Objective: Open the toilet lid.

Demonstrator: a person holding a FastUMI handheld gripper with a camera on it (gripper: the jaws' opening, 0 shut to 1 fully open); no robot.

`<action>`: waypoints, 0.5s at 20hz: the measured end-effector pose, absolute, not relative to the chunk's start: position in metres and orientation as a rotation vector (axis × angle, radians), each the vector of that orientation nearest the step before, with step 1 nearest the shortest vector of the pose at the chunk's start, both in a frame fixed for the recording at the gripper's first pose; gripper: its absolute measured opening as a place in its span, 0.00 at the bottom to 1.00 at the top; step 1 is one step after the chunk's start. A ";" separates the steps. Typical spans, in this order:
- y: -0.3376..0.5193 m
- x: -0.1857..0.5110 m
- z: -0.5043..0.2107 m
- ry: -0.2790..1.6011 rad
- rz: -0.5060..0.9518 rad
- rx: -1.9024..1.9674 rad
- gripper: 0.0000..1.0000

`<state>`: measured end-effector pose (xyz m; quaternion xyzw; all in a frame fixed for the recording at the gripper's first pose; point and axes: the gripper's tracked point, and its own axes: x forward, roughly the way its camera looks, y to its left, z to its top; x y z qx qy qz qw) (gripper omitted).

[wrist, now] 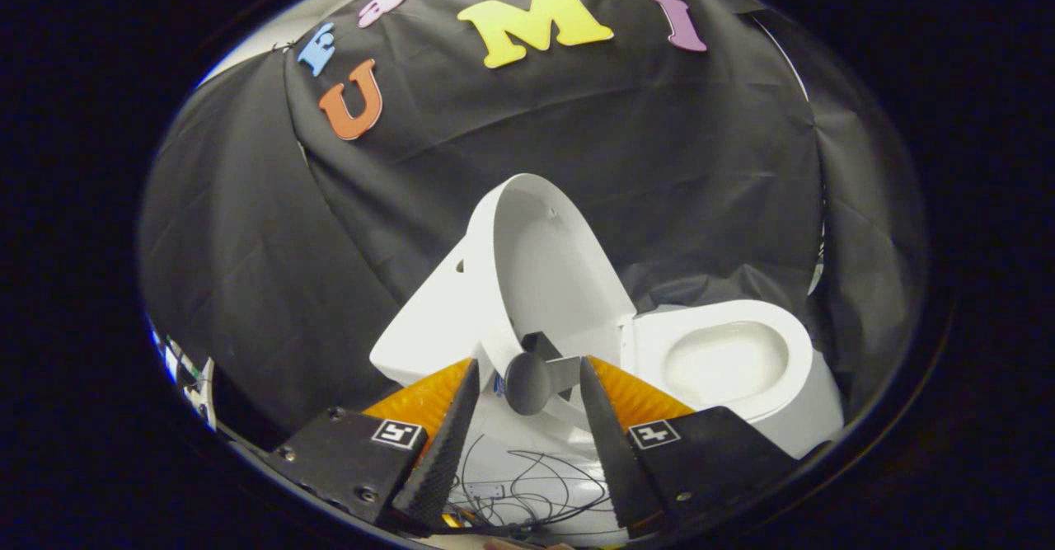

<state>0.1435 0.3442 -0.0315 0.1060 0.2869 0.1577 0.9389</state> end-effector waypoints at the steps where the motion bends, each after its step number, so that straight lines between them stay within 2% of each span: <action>1: 0.343 0.141 -0.030 0.583 0.335 0.219 0.78; 10: 0.301 0.131 -0.033 0.548 0.333 0.220 0.79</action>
